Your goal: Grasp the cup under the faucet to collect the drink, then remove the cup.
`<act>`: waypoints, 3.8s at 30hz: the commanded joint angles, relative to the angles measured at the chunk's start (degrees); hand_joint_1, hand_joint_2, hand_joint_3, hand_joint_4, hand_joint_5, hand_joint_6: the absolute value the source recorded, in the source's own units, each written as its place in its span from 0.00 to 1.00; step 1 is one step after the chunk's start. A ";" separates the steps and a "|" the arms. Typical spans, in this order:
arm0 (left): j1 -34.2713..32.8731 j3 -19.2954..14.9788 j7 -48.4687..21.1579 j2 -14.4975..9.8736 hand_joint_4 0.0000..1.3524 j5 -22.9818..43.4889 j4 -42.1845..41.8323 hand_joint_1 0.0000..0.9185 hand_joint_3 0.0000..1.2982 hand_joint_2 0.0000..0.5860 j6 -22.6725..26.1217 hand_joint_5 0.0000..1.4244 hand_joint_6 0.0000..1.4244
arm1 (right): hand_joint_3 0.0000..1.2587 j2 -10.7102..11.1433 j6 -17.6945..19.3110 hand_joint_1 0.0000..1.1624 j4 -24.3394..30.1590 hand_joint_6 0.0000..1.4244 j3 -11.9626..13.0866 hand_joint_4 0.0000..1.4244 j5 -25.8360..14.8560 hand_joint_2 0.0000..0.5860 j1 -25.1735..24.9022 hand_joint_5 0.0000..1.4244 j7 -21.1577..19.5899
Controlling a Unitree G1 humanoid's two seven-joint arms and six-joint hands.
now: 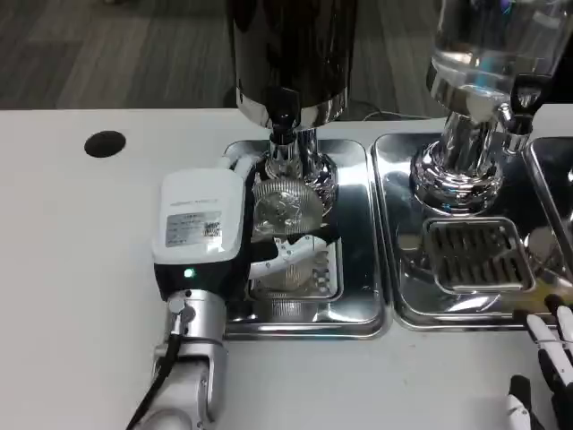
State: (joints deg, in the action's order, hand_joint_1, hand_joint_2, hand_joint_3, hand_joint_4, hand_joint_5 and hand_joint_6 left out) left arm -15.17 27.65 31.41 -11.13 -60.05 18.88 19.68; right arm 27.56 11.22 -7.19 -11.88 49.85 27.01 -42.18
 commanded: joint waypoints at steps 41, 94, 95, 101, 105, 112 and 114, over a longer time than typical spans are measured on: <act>6.54 -7.55 -13.24 -4.07 0.22 1.06 -29.16 0.00 0.33 0.15 -13.05 0.29 0.34 | 0.06 -0.62 -1.96 0.00 5.68 0.07 1.47 0.00 3.04 0.91 3.83 0.00 -1.36; 9.21 -8.82 -8.45 -3.80 0.48 0.78 -27.35 0.00 0.55 0.16 -14.14 0.51 0.59 | 0.07 -1.18 -1.18 0.02 3.58 0.08 1.14 0.00 2.59 0.95 2.79 0.00 -1.21; 9.26 -8.83 -8.46 -3.83 0.48 0.76 -27.34 0.00 0.55 0.16 -14.16 0.51 0.59 | 0.07 -1.19 -1.14 0.02 3.58 0.08 1.15 0.00 2.55 0.95 2.81 0.00 -1.21; 9.62 -8.97 -8.48 -3.96 0.48 0.79 -27.44 0.00 0.55 0.16 -14.28 0.51 0.59 | 0.07 -1.26 -1.32 0.02 3.73 0.08 1.04 0.00 2.74 0.96 2.48 0.00 -0.93; 9.78 -9.01 -8.44 -3.91 0.48 0.82 -27.39 0.00 0.55 0.16 -14.23 0.51 0.59 | 0.08 -1.27 -1.50 0.05 4.40 0.08 1.05 0.00 2.93 0.97 2.20 0.00 -0.65; 9.82 -8.58 -8.43 -3.60 0.48 0.40 -27.33 0.00 0.56 0.16 -13.99 0.51 0.59 | 0.08 -1.33 -1.16 0.06 4.04 0.08 0.95 0.00 2.81 0.97 2.40 0.00 -0.96; 9.85 -8.47 -8.39 -3.53 0.48 0.24 -27.40 0.00 0.56 0.16 -13.96 0.51 0.59 | 0.08 -1.30 -1.03 0.06 4.02 0.08 1.12 0.00 2.57 0.97 2.45 0.00 -1.00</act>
State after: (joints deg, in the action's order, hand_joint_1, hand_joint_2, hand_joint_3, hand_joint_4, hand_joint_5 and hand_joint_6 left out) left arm -6.89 18.83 23.44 -14.60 -59.18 -9.76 5.21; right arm 26.30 9.66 -3.67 -10.77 52.49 29.40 -42.74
